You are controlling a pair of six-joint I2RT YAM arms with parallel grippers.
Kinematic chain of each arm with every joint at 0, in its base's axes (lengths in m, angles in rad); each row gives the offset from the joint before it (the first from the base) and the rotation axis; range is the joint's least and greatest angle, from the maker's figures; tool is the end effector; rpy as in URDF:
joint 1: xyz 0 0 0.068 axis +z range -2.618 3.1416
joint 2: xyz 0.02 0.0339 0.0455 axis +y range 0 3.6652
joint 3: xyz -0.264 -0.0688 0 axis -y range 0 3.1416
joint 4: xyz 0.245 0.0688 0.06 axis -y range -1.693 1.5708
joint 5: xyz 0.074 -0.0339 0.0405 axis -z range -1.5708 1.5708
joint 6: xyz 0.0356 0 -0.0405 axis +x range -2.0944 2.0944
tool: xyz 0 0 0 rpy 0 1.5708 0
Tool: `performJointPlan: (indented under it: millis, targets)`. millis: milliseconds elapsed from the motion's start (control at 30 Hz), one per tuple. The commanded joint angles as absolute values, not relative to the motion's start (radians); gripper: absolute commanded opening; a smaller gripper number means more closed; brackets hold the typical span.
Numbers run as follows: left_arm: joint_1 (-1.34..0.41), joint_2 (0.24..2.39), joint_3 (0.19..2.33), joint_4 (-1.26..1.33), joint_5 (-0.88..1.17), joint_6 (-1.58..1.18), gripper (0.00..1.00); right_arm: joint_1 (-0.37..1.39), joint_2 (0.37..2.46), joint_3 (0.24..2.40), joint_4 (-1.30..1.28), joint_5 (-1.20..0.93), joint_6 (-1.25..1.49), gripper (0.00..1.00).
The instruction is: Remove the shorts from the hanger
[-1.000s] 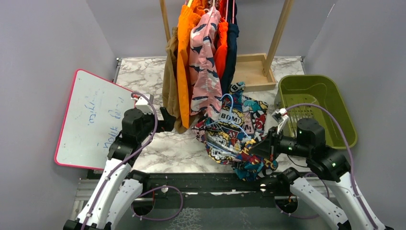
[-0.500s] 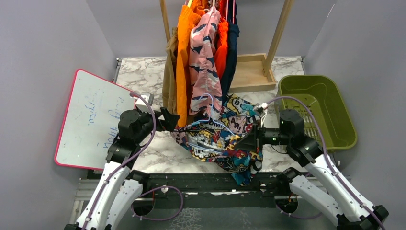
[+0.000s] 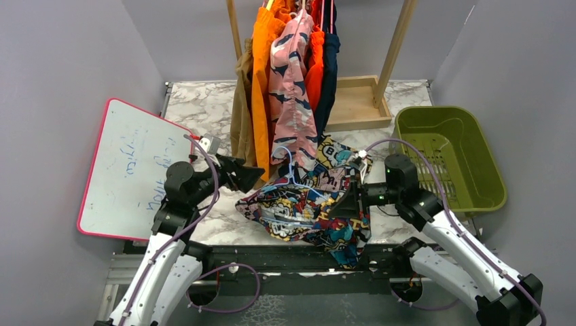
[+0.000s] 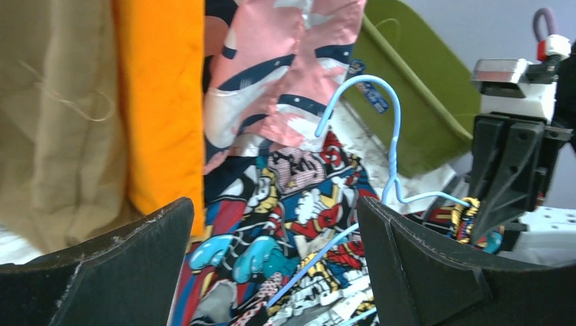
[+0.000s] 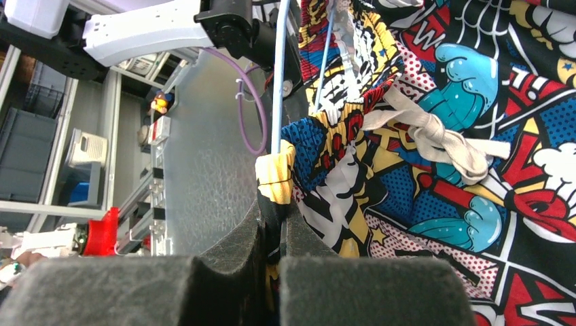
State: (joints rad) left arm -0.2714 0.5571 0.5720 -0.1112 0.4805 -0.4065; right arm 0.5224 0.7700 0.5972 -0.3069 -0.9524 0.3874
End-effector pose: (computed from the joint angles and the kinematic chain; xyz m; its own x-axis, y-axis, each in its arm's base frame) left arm 0.1354 -0.0547 0.3066 -0.3543 -0.2653 -0.8967 0.5888 0.6816 -0.4344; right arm 0.1295 0.1080 0.2706 -0.7163 -0.1597 -0.6793 -0.6967 0.2182 0.6833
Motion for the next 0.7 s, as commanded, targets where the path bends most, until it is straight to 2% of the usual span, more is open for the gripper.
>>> performJointPlan:
  millis: [0,133,267,333,567,667]
  targets:
    - [-0.289,0.596,0.554,0.046,0.629,-0.579,0.92,0.524,0.77,0.643,-0.22,-1.031,0.358,0.01]
    - [-0.421,0.657,0.575,0.097,0.565,-0.633,0.92,0.524,0.83,0.655,-0.188,-1.009,0.368,0.01]
    - [-0.633,0.799,0.667,0.078,0.348,-0.568,0.9,0.532,0.913,0.703,-0.173,-1.006,0.373,0.01]
    - [-0.686,0.848,0.703,0.057,0.227,-0.546,0.88,0.537,0.925,0.703,-0.148,-1.019,0.376,0.01]
    - [-0.701,0.875,0.736,0.041,0.016,-0.545,0.82,0.54,0.976,0.762,-0.204,-1.03,0.352,0.01]
    - [-0.701,0.886,0.782,-0.001,-0.013,-0.524,0.75,0.54,0.991,0.795,-0.272,-1.005,0.332,0.01]
